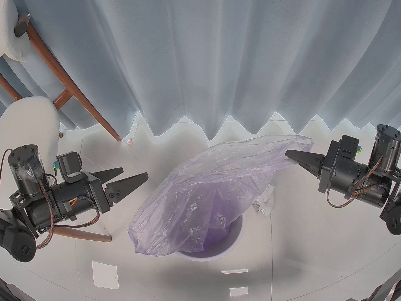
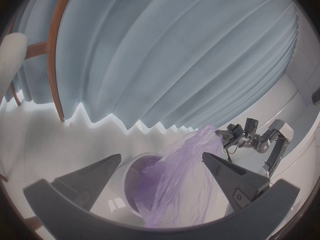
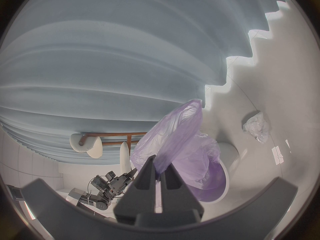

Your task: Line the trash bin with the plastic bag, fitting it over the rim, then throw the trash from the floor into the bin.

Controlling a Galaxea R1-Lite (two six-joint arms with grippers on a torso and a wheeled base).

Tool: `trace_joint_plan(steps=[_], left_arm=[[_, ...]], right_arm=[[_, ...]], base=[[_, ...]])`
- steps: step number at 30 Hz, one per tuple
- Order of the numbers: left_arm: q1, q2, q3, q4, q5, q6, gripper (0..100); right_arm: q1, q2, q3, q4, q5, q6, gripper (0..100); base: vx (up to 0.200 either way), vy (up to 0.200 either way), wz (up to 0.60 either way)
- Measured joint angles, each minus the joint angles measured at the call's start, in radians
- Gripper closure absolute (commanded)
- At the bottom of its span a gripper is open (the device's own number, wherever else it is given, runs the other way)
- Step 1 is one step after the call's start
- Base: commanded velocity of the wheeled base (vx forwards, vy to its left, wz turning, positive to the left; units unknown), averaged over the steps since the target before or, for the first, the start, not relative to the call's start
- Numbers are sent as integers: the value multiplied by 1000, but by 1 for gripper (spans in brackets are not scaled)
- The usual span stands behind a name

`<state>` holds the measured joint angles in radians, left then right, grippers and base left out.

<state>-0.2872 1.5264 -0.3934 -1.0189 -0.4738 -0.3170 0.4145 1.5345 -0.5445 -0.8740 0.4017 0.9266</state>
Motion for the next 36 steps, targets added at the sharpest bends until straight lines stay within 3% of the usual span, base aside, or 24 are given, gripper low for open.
trace_joint_plan(steps=[11,17,28,29,36], left_arm=[[-4,92,51,0,-19,99,0],[-12,119,82,-1,-66,109,0],[-13,190,82,-9,-51,144,0],[-14,204,79,-14,-47,144,100],[-38,258,90,-44,-30,145,100]], right_arm=[[0,-5,2,5,0,25,100],[1,-6,2,9,0,28,100],[1,-9,0,10,-1,28,100],[1,-9,0,10,-1,28,100],[1,-10,6,7,-3,23,100]], base=[[0,0,0],[0,0,0],[0,0,0],[0,0,0],[0,0,0]])
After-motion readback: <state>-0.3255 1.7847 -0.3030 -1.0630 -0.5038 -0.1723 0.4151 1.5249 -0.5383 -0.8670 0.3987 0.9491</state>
